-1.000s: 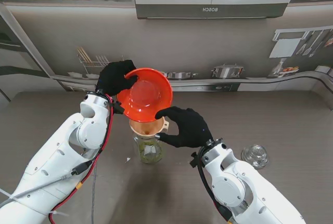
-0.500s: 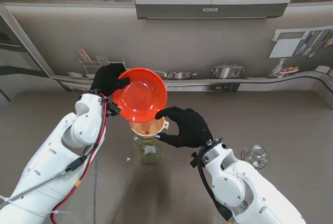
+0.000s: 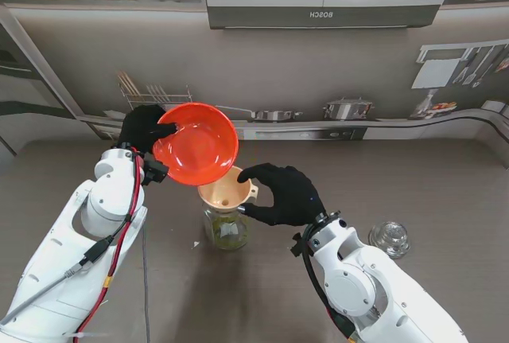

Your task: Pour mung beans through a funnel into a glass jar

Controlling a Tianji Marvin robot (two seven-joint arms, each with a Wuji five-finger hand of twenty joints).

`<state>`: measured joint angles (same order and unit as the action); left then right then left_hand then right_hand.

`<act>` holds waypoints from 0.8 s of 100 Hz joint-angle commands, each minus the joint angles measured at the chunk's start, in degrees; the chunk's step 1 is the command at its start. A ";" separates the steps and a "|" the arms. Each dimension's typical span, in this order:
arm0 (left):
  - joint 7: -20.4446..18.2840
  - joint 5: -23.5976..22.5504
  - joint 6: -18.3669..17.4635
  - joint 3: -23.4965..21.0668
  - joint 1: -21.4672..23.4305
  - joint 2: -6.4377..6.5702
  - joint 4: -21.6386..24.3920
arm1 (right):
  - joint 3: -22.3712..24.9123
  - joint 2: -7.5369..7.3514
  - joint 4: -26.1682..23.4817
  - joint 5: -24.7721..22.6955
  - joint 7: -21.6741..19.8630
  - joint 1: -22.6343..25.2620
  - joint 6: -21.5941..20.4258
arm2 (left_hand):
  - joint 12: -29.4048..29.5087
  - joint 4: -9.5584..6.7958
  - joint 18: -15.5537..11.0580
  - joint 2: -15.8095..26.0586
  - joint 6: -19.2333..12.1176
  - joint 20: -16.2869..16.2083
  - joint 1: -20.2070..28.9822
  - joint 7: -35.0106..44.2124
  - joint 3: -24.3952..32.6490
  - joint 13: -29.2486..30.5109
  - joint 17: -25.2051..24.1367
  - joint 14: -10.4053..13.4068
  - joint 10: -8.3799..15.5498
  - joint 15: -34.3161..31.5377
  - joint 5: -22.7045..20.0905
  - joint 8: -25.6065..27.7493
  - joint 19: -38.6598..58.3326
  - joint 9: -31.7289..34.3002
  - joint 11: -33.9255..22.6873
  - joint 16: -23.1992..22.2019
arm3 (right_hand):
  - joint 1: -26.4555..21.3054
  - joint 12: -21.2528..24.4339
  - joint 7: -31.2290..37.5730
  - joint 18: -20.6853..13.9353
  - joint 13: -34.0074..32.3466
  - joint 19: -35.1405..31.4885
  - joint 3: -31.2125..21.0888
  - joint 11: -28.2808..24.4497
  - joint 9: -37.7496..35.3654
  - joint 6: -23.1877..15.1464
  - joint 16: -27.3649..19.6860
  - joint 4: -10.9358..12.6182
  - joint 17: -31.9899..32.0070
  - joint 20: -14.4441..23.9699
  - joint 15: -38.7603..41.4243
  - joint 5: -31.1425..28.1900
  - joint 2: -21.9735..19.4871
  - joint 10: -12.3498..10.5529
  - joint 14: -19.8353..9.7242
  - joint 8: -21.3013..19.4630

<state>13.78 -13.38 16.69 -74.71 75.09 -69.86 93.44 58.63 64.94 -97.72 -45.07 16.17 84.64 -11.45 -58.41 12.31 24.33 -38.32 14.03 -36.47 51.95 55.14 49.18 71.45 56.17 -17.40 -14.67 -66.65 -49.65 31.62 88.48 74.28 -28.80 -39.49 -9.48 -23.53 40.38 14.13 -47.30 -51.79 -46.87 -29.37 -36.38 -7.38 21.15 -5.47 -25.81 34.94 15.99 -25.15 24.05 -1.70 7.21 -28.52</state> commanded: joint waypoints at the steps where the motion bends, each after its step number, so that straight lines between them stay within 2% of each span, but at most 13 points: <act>1: 0.15 0.62 0.85 -1.06 0.91 -0.34 0.59 | -0.01 0.06 -0.09 0.02 -0.84 0.23 -0.01 | 0.46 -1.06 0.57 2.03 -2.13 -0.13 5.87 1.76 3.92 1.03 2.25 -2.17 -1.33 -1.64 -3.45 1.64 0.28 3.26 -0.47 -0.09 | 1.64 0.51 -0.11 1.52 0.81 0.76 -0.19 0.03 1.16 -0.12 -0.55 1.00 0.76 -0.09 -0.23 1.23 -1.24 -0.61 0.04 0.66; 47: 4.51 0.99 2.83 -8.34 7.53 -1.07 0.87 | -0.21 -0.02 0.11 0.06 -1.30 0.14 -0.13 | 0.46 -1.20 1.59 1.91 -1.71 -0.22 6.21 0.78 3.98 1.00 2.23 -2.92 -1.84 -1.70 -3.95 2.21 0.28 3.40 -0.37 -0.18 | 1.74 0.50 -0.11 1.44 0.72 0.75 -0.16 0.03 1.14 -0.20 -0.53 0.99 0.77 -0.08 -0.19 1.26 -1.29 -0.65 -0.02 0.65; 68: 6.76 1.99 2.88 -10.33 9.59 -1.67 0.56 | -0.38 -0.03 0.22 0.00 -1.31 0.08 -0.11 | 0.44 -1.22 1.85 1.84 -1.55 -0.21 6.32 0.54 3.98 0.98 2.23 -3.18 -2.03 -1.68 -4.05 2.41 0.24 3.40 -0.34 -0.20 | 1.68 0.50 -0.09 1.53 0.72 0.73 -0.20 0.02 1.21 -0.22 -0.53 1.00 0.76 -0.08 -0.18 1.23 -1.32 -0.59 -0.15 0.64; 80: 6.69 1.93 3.37 -10.70 10.53 -1.67 -0.03 | -0.49 -0.02 0.31 0.04 -1.32 0.03 -0.10 | 0.42 -1.23 2.01 1.95 -1.48 -0.23 6.41 0.46 3.94 0.93 2.21 -3.48 -2.06 -1.57 -4.02 2.46 0.24 3.31 -0.30 -0.18 | 1.65 0.50 -0.09 1.53 0.74 0.74 -0.22 0.00 1.20 -0.15 -0.53 1.01 0.77 -0.08 -0.19 1.26 -1.29 -0.55 -0.03 0.63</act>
<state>21.46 -11.59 19.26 -85.29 84.91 -71.20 94.03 58.39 64.84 -97.42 -44.97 15.69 84.54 -11.47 -58.39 12.31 25.83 -38.32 15.04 -36.47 52.56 53.60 49.12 71.45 56.17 -18.61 -15.65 -66.65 -50.25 32.38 88.48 74.28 -28.58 -39.49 -9.48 -23.52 40.38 14.13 -47.30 -51.79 -46.87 -29.37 -36.38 -7.38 21.15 -5.47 -25.81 34.94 15.99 -25.15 24.04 -1.70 7.21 -28.52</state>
